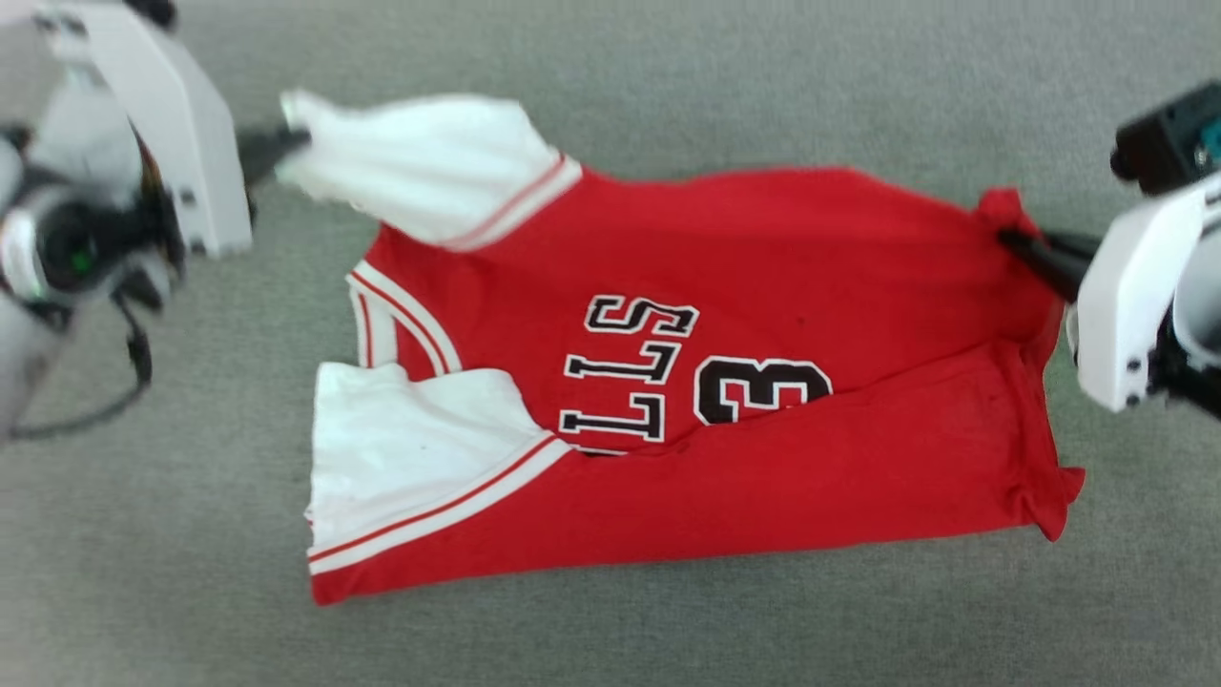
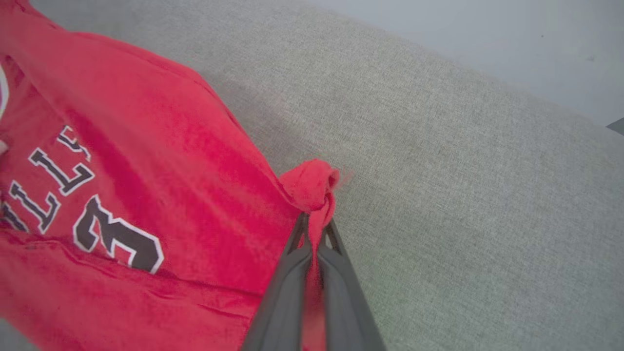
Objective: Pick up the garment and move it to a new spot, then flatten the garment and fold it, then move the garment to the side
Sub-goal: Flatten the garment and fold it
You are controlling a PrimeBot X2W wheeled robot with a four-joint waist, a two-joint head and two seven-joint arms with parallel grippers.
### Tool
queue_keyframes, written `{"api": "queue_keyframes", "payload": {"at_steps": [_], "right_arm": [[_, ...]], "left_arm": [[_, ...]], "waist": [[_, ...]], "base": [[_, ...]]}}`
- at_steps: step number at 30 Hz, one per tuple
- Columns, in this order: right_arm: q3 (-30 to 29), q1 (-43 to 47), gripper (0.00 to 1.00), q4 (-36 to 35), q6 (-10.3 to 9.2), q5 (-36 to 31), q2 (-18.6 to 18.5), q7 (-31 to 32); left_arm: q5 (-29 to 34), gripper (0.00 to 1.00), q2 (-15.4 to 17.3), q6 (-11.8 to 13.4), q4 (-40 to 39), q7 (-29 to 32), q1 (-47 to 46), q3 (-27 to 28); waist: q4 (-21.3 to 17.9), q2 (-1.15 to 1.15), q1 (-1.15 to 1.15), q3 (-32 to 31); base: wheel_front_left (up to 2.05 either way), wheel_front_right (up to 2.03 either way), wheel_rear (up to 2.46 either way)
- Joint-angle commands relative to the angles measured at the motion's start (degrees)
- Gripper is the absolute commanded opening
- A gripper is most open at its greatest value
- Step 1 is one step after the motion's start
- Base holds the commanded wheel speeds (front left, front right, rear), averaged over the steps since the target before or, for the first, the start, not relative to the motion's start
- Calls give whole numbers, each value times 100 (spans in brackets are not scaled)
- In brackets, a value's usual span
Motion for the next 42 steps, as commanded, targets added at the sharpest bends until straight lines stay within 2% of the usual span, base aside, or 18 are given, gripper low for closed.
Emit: {"api": "queue_keyframes", "payload": {"at_steps": [1,10,13,18,24,25,26,27,28,29,30,31,32,38,42], "right_arm": [[-45,165,0,-65,-6,21,-44,-42],[-408,1419,0,-591,-6,133,-176,-73],[-512,1790,0,-701,-6,111,-132,-67],[-632,2285,0,-803,-6,39,-31,-37],[-663,2553,0,-780,-6,-39,139,75],[-657,2583,0,-773,-6,-30,176,98],[-658,2608,0,-760,-6,-34,206,130],[-670,2627,14,-744,-6,-47,221,160],[-672,2635,36,-747,-6,-65,248,188],[-685,2644,41,-750,-6,-82,268,197],[-694,2660,45,-750,-6,-88,289,217],[-701,2676,69,-761,-6,-88,306,243],[-711,2692,100,-772,-6,-84,317,261],[-825,2779,100,-788,-6,-95,445,309],[-952,2912,100,-832,-6,33,577,324]], "left_arm": [[-60,0,122,132,-203,28,192,-23],[-481,0,1125,1319,-2423,-128,1664,-185],[-634,0,1360,1596,-2980,-317,2167,-265],[-833,0,1463,1741,-3325,-663,2860,-412],[-932,0,1321,1594,-3239,-945,3279,-526],[-943,7,1295,1560,-3194,-985,3325,-534],[-955,24,1263,1539,-3147,-1041,3372,-534],[-975,47,1245,1518,-3107,-1083,3407,-524],[-941,82,1242,1497,-3080,-1141,3424,-525],[-901,100,1236,1491,-3051,-1185,3428,-518],[-896,100,1221,1485,-3026,-1225,3450,-514],[-878,100,1205,1472,-3009,-1255,3464,-517],[-844,100,1202,1460,-2994,-1310,3463,-503],[-760,100,1217,1428,-2992,-1598,3546,-456],[-642,100,1251,1474,-3046,-2015,3690,-384]], "waist": [[185,0,0,-286],[256,0,0,-715],[253,0,0,-806],[252,0,0,-929],[240,0,0,-1046],[234,0,0,-1066],[226,0,0,-1087],[223,0,0,-1107],[212,0,0,-1135],[209,0,0,-1159],[206,0,0,-1188],[204,0,0,-1218],[201,0,0,-1252],[176,0,0,-1472],[183,0,0,-1621]], "base": [[0,0,0],[0,0,0],[0,0,0],[0,0,0],[0,0,0],[0,0,0],[0,0,0],[0,0,0],[0,0,0],[0,0,0],[0,0,0],[0,0,0],[0,0,0],[0,0,0],[0,0,0]]}}
